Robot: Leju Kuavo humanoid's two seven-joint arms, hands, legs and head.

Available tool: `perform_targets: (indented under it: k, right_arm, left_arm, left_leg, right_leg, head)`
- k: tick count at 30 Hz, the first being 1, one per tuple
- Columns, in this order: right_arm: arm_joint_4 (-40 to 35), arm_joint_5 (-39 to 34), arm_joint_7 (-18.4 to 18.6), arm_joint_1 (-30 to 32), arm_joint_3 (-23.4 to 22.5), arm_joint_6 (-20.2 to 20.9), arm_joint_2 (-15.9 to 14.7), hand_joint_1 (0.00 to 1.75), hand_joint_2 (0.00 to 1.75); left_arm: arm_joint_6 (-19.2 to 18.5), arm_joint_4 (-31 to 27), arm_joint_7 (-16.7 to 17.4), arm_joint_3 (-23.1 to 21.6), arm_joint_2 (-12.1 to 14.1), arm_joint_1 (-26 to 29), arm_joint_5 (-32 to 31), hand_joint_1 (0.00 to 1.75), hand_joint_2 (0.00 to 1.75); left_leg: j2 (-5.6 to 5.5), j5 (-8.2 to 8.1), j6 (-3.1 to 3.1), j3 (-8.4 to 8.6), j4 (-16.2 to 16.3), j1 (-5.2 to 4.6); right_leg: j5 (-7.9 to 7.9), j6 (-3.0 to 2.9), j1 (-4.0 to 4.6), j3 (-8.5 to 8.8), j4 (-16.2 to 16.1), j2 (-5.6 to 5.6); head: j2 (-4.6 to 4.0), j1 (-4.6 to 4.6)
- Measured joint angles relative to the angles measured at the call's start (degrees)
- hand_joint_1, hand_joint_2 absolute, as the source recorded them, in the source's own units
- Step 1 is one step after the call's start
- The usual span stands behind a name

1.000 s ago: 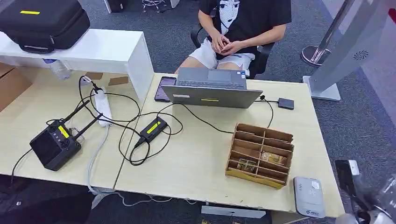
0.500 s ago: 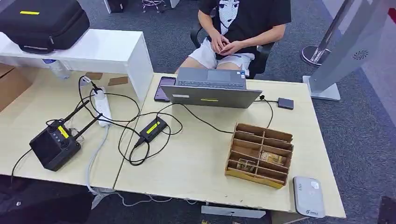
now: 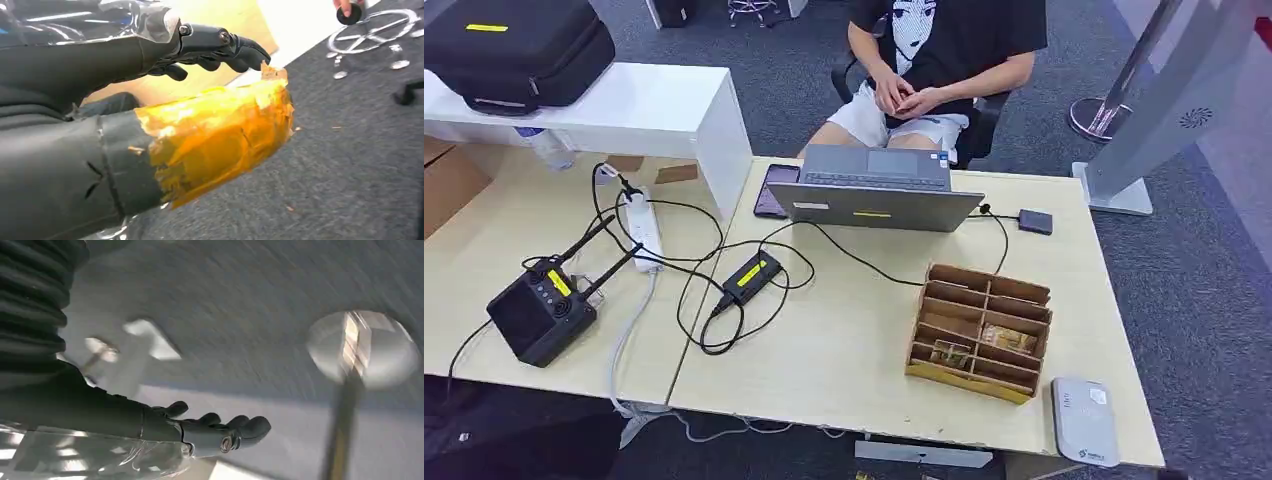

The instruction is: Pass the card to the sensor for recognition and then transmit it.

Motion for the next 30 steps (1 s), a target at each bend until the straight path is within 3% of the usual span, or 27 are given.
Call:
perform_targets:
  k: [2, 3, 4, 6, 8, 11, 12, 13, 17, 18, 21, 30]
  right_arm:
    - [1.31, 0.57, 1.44, 0.2, 0.15, 1.69, 0.04, 0.0, 1.75]
    - [7.11, -7.76, 3.97, 1.68, -1.61, 17.95, 1.53, 0.0, 1.75]
    - [8.96, -12.03, 3.57, 2.72, -3.74, 24.09, 2.65, 0.0, 1.75]
    - [10.7, -14.35, 3.55, 3.75, -5.99, 28.52, 3.85, 0.0, 1.75]
    - [11.82, -14.85, 3.6, 4.25, -7.65, 29.5, 4.46, 0.0, 1.75]
    - [12.47, -12.89, 8.42, 4.37, -8.68, 29.96, 4.59, 0.0, 1.75]
    - [12.52, -12.13, 8.41, 4.49, -8.68, 29.85, 4.61, 0.0, 1.75]
    - [12.52, -11.59, 5.79, 4.61, -8.68, 29.59, 4.61, 0.0, 1.75]
    - [12.52, -9.31, -13.2, 4.28, -7.52, 32.5, 4.52, 0.0, 1.75]
    - [12.52, -8.08, -15.32, 4.0, -6.85, 33.45, 4.53, 0.0, 1.75]
    - [12.56, -3.91, -15.42, 3.48, -4.08, 31.99, 4.66, 0.0, 1.75]
    - [12.76, -5.67, -13.65, 4.76, -2.27, 27.14, 4.83, 0.0, 1.75]
  left_arm:
    - [0.0, 0.0, -0.61, 0.0, 0.0, 0.0, 0.0, 0.0, 0.0]
    - [0.0, 0.04, -4.54, 0.0, -0.02, 0.0, 0.28, 0.0, 0.0]
    - [0.0, 0.07, -5.66, 0.0, -0.04, 0.0, 0.39, 0.0, 0.0]
    - [0.0, 0.18, -6.34, 0.0, -0.04, -0.01, 0.57, 0.0, 0.0]
    - [0.0, 0.22, -6.6, 0.0, -0.04, -0.01, 0.57, 0.0, 0.0]
    - [0.0, 0.24, -6.62, 0.0, -0.04, -0.02, 1.18, 0.0, 0.0]
    - [0.0, 0.24, -6.62, 0.0, -0.04, -0.01, 1.22, 0.0, 0.0]
    - [0.0, 0.22, -6.62, 0.0, -0.02, -0.01, 1.4, 0.0, 0.0]
    - [0.0, 0.22, -7.08, 0.0, -0.02, -0.01, 1.62, 0.0, 0.0]
    - [0.0, 0.22, -7.8, 0.0, -0.02, -0.01, 1.53, 0.0, 0.0]
    - [0.0, 0.22, -9.2, 0.0, -0.02, -0.01, 1.4, 0.0, 0.0]
    - [0.0, -1.97, -12.76, 0.0, 0.04, 0.06, 4.7, 0.0, 0.0]
  left_leg:
    - [-0.01, 0.0, 0.0, 0.0, 0.0, 0.02]
    - [-0.02, -0.03, -0.04, 0.01, -0.01, 0.03]
    - [-0.01, -0.05, -0.07, 0.0, -0.04, 0.02]
    - [0.02, -0.05, -0.07, 0.0, -0.05, 0.01]
    - [0.04, -0.05, -0.07, 0.0, -0.05, 0.01]
    - [0.04, -0.07, -0.09, 0.01, -0.05, 0.01]
    - [0.03, -0.07, -0.08, 0.0, -0.04, -0.01]
    - [0.03, -0.07, -0.08, -0.01, -0.04, -0.02]
    - [0.17, -0.07, -0.08, 0.03, -0.03, -0.02]
    - [0.16, -0.07, -0.08, 0.04, -0.02, -0.02]
    - [0.13, -0.06, -0.08, 0.06, -0.02, -0.02]
    - [0.14, -0.07, -0.09, 0.01, -0.03, -0.01]
  right_leg:
    - [0.0, 0.0, 0.01, 0.0, 0.0, 0.0]
    - [-0.07, -0.05, 0.02, -0.08, 0.0, -0.01]
    - [-0.07, -0.05, 0.01, -0.02, 0.0, -0.01]
    - [-0.08, -0.08, 0.0, -0.05, 0.02, 0.01]
    - [-0.09, -0.09, 0.01, -0.04, 0.03, 0.02]
    - [-0.1, -0.09, 0.0, -0.11, 0.02, 0.03]
    - [-0.1, -0.08, -0.01, -0.11, 0.02, 0.02]
    - [-0.09, -0.07, -0.02, -0.1, 0.02, 0.02]
    - [-0.04, -0.07, -0.03, -0.09, 0.01, 0.1]
    - [-0.04, -0.07, -0.02, -0.09, 0.01, 0.1]
    - [-0.04, -0.07, -0.02, -0.07, 0.01, 0.1]
    - [-0.07, -0.08, -0.01, -0.02, 0.01, 0.1]
  head:
    - [0.0, 0.04]
    - [0.0, 0.02]
    - [0.0, -0.02]
    - [0.0, -0.02]
    - [0.0, 0.02]
    - [0.0, -0.02]
    - [0.0, 0.02]
    - [0.0, 0.0]
    - [0.0, 0.0]
    - [0.0, 0.02]
    - [0.0, 0.0]
    - [0.0, 0.0]
